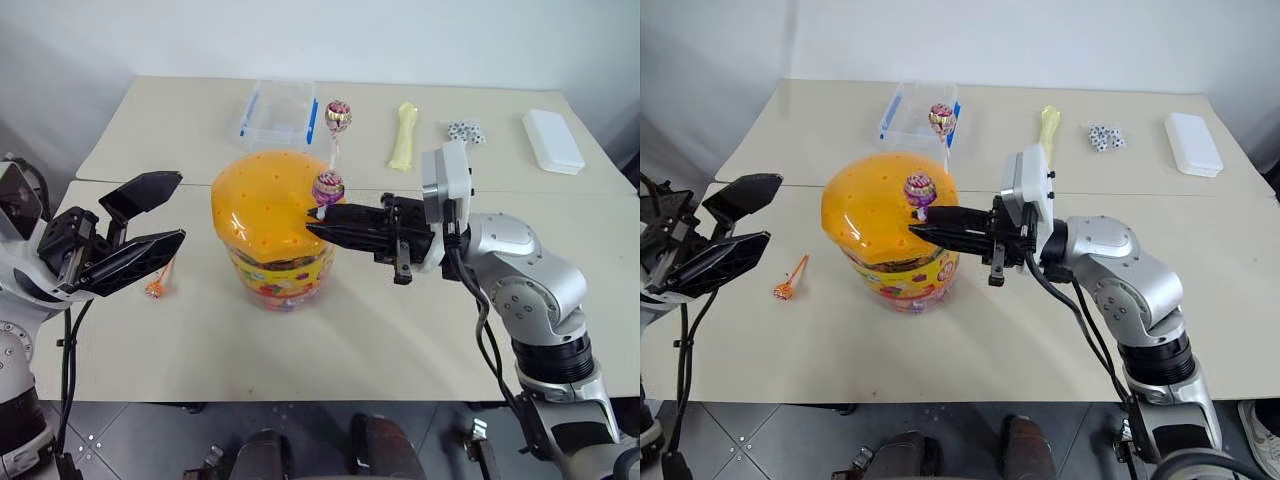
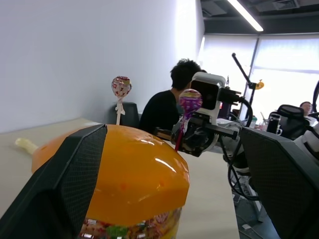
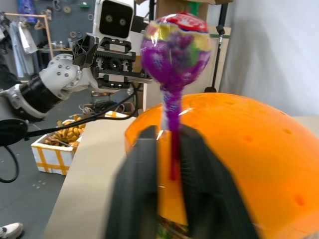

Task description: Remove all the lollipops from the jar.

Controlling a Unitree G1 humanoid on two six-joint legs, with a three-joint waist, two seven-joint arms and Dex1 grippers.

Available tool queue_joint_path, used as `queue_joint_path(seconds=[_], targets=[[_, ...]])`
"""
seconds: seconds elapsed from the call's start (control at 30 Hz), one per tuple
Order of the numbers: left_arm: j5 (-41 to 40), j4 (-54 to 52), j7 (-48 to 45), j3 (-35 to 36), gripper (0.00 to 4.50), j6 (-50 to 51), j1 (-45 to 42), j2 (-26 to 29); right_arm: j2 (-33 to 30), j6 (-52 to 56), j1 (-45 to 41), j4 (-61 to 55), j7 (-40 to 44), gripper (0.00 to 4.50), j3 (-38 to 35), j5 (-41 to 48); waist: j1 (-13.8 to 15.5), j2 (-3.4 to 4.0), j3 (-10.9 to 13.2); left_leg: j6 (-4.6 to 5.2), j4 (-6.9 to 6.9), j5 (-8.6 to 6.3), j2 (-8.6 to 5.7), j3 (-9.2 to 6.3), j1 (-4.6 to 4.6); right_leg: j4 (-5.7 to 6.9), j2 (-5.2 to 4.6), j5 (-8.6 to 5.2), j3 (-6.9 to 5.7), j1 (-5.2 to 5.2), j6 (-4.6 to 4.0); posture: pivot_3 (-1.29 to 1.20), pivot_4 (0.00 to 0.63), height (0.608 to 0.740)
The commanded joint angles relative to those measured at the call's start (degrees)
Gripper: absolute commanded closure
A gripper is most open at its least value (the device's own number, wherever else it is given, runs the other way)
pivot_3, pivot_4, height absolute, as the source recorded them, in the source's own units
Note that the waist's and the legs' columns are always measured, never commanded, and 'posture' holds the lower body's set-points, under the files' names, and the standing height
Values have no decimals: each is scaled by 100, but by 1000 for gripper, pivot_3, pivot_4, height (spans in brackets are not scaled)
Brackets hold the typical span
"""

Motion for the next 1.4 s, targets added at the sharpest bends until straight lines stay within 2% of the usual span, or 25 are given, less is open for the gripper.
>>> queue_joint_path(seconds=[0.03, 0.2, 0.27, 0.33, 0.43, 0.5, 0.53, 0.57, 0.63, 0.8, 0.9, 0.97, 1.1, 1.13, 1.17, 1.27, 1.4], targets=[[-100, -19, -163, -60, 0, -31, -108, 122, 112, -176, -35, 19, 208, 4467, -365, 271, 0, 1, 1, 0, -1, 0, 0, 0, 0, -1, 1, 0, 0, 0, 0, 0, 150, 740], [-3, -41, -428, -110, 0, -10, -10, 305, 100, 407, -269, -96, -377, 4467, -1130, 1266, 0, 1, 1, 0, -2, 0, -1, -2, -3, -2, 0, 0, -3, -1, 0, 0, 150, 740], [42, 17, -676, -27, 0, 54, 111, 570, -179, 610, -288, -90, -580, 4467, -1537, 1533, -1, 2, 1, 0, -2, 0, 0, -2, -3, -2, 1, 0, -3, -1, 0, 0, 150, 740], [413, 166, -1159, -23, 0, -84, 330, 967, -885, 1083, -209, 161, -631, 4467, -2030, 1732, 12, 11, 7, 0, -4, 0, 1, 1, -3, -5, 1, 0, -4, -1, 0, 0, 150, 740], [1080, 378, -1890, -156, 0, -504, 682, 1429, -2421, 1848, 396, 554, -456, 4467, -2141, 1128, 64, 16, 10, 1, -10, 0, -5, 36, -9, -18, 1, -1, -4, 0, -1, 0, 150, 740], [1153, 343, -2018, -225, 0, -630, 756, 1408, -3068, 2018, 970, 595, -348, 4467, -1898, 670, 114, 17, 10, 1, -18, -1, -3, 46, -9, -31, 3, -2, -4, -1, -1, 0, 150, 740], [1042, 278, -1990, -227, 0, -585, 763, 1327, -3500, 2056, 1324, 704, -516, 4467, -1495, 42, 128, 17, 10, 1, -22, -1, 4, 51, -9, -44, 8, -2, -4, 0, -1, 0, 150, 740], [926, 220, -1965, -218, 0, -506, 786, 1276, -3825, 2180, 1584, 821, -542, 4467, -1130, -356, 131, 17, 10, -2, -21, -2, 11, 59, -10, -49, 13, -2, -2, 0, -1, 0, 150, 740], [964, 158, -2055, -208, 0, -585, 872, 1202, -4057, 2007, 1946, 1012, -529, 4467, -793, -883, 132, 17, 10, -1, -18, -2, 14, 72, -11, -56, 12, -2, 4, -1, -1, 0, 150, 740], [1250, 212, -2076, -238, 0, -746, 1021, 1186, -3928, 1761, 2278, 1516, -575, 4467, -495, -1589, 80, 37, 16, 1, -8, 0, 17, 114, -4, -60, 11, -2, 24, -6, -2, 0, 150, 740], [1221, 210, -1969, -177, 0, -728, 1062, 1145, -4048, 1510, 2589, 1584, -320, 3785, -319, -1939, 93, 38, 16, -1, -12, -1, 22, 110, -1, -57, 15, -2, 22, -7, -2, 0, 150, 740], [1141, 179, -1817, -76, 0, -683, 1097, 1086, -3800, 1259, 2591, 1759, -235, 3181, -638, -1843, 120, 35, 14, -3, -12, -3, 24, 108, 0, -57, 15, -2, 20, -6, -2, 0, 150, 740], [992, 135, -1432, 159, 0, -675, 1073, 887, -3459, -452, 2438, 2226, 880, 1833, -1415, -1595, 138, 42, 19, -2, -9, -2, 22, 113, -2, -64, 16, -1, 21, -4, -2, 0, 150, 740], [761, 150, -1207, 280, 0, -583, 983, 796, -3335, -767, 2235, 2293, 1095, 1475, -1582, -1471, 138, 44, 19, -2, -8, -2, 22, 114, -2, -62, 16, -1, 22, -5, -2, 0, 150, 740], [517, 159, -967, 396, 0, -484, 901, 713, -3180, -631, 1926, 2143, 1216, 1176, -1722, -1104, 136, 44, 20, -1, -8, -2, 22, 114, -1, -62, 15, -1, 23, -4, -2, 0, 150, 740], [117, 162, -465, 593, 0, -297, 789, 524, -2522, 323, 951, 1434, 952, 1176, -1868, 121, 70, 45, 20, -1, 0, -1, 37, 111, 5, -53, 20, 2, 27, -5, -8, 0, 150, 740], [-83, 220, -66, 693, 0, -229, 809, 303, -1320, 966, -227, 971, -121, 1176, -1438, 551, 0, 44, 20, -13, 0, -6, 47, 48, 18, -6, 23, 3, 11, -5, -12, 0, 150, 740]])
